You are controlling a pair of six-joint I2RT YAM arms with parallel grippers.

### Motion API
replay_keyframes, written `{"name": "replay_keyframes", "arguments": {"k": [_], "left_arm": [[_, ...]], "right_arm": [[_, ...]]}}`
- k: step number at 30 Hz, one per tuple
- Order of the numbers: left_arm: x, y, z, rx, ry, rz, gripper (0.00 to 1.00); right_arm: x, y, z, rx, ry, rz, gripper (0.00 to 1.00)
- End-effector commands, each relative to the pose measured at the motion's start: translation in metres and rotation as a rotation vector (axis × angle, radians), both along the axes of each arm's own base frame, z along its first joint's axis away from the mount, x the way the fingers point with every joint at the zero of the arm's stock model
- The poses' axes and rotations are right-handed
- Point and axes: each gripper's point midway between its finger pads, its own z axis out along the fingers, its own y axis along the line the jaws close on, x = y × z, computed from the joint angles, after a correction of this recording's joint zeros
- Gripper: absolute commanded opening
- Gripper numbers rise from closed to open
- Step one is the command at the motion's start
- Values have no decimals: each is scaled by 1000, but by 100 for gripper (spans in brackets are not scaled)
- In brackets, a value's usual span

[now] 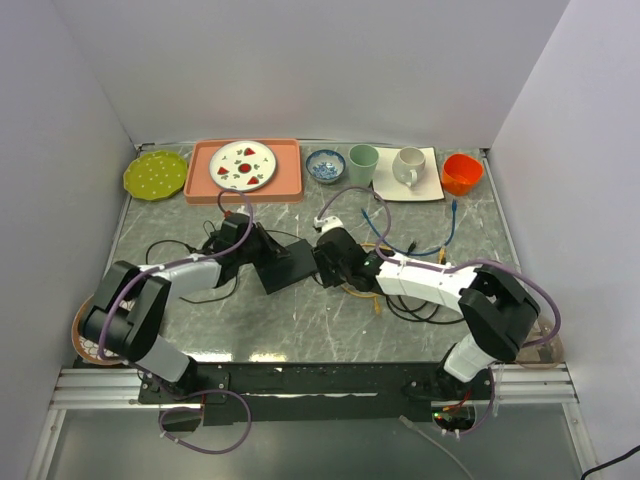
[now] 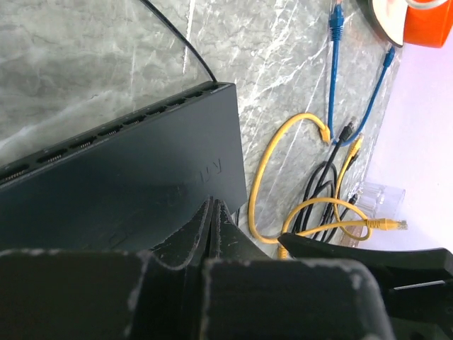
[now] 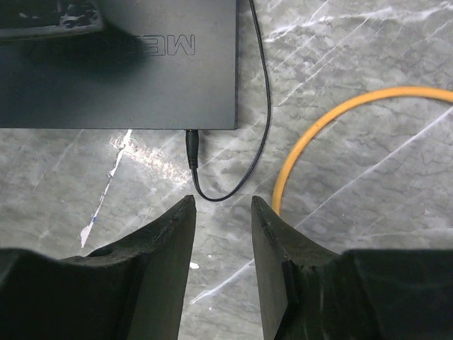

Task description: Pull the plug from the switch port

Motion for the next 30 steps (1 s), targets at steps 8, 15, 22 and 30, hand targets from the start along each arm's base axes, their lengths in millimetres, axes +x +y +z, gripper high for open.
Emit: {"name": "replay_keyframes", "arguments": {"k": [8, 15, 22, 30], "left_arm": [[4, -3, -14, -2, 18, 1, 1], [-3, -2, -29, -7, 63, 2, 1], [-7, -1, -37, -6, 85, 6, 1], [-9, 1, -38, 7, 87, 6, 1]], "right_arm": [[6, 26, 1, -18, -41, 92, 53], [11, 34, -9, -44, -31, 100, 61], [18, 41, -16, -74, -31, 115, 59], [27, 47, -27, -108, -16, 119, 54]]}}
